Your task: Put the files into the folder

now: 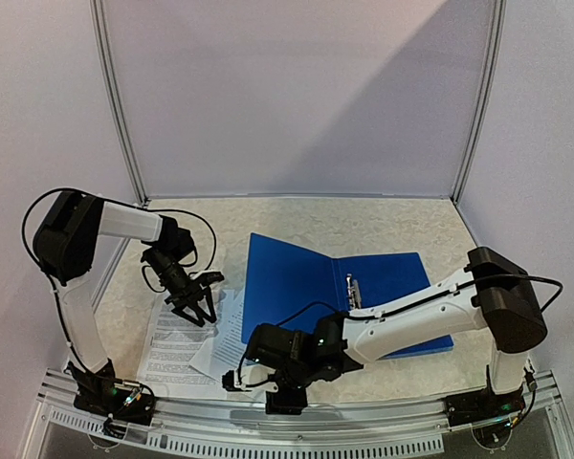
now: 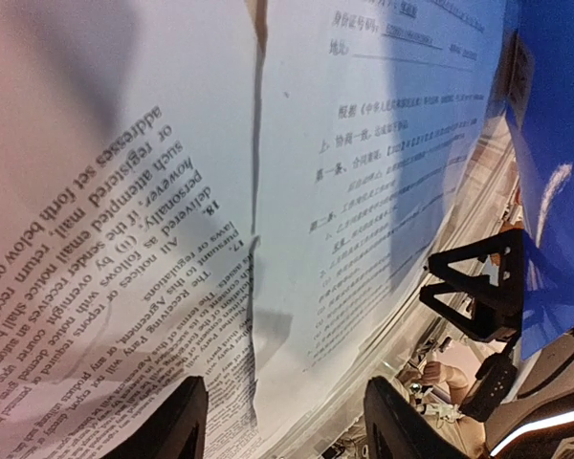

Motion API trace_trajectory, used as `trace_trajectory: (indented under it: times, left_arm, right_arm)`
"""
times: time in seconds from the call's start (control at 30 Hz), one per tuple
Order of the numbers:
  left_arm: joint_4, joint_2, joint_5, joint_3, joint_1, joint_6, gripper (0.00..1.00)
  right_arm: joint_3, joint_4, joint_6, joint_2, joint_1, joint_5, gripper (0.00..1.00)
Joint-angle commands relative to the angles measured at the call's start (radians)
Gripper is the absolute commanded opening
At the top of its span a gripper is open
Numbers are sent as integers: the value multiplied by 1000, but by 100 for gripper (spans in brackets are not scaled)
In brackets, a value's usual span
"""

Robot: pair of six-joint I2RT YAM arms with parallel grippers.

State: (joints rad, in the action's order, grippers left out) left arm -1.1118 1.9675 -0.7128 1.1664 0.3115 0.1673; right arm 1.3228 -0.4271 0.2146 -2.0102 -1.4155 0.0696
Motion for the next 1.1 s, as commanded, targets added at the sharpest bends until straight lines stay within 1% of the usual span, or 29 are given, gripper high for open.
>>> trace_trajectory:
  times: [0.0, 0.17, 0.33, 0.47, 0.57, 0.67, 0.77, 0.8, 0.83, 0.93, 1.07]
  left_arm:
    - [23, -24, 1, -2, 5, 0, 58]
    - [24, -31, 1, 0, 9, -1, 58]
    - [23, -26, 2, 1, 9, -2, 58]
    - [23, -25, 1, 3, 9, -2, 58]
    - [23, -25, -1, 3, 9, -1, 58]
    - [21, -27, -3, 3, 8, 0, 58]
    - [22, -31, -5, 1, 8, -1, 58]
    - [23, -32, -6, 1, 8, 0, 58]
    - [22, -31, -8, 1, 8, 0, 58]
    - [22, -26, -10, 4, 9, 0, 58]
    - [19, -18, -13, 9, 8, 0, 58]
  right_arm:
    - [20, -18, -3, -11, 41, -88, 72]
    - [28, -13, 13, -37, 47, -82, 72]
    - [38, -52, 21, -66, 47, 80, 72]
    - [24, -51, 15, -43, 46, 180, 75]
    - [31, -46, 13, -28, 46, 187, 78]
    - [49, -70, 23, -48, 47, 166, 79]
    - [62, -86, 40, -71, 44, 162, 95]
    - [62, -88, 42, -75, 42, 149, 97]
    - [62, -86, 44, -79, 40, 127, 97]
    - [60, -79, 40, -101, 41, 33, 92]
    - [53, -55, 30, -126, 40, -36, 80]
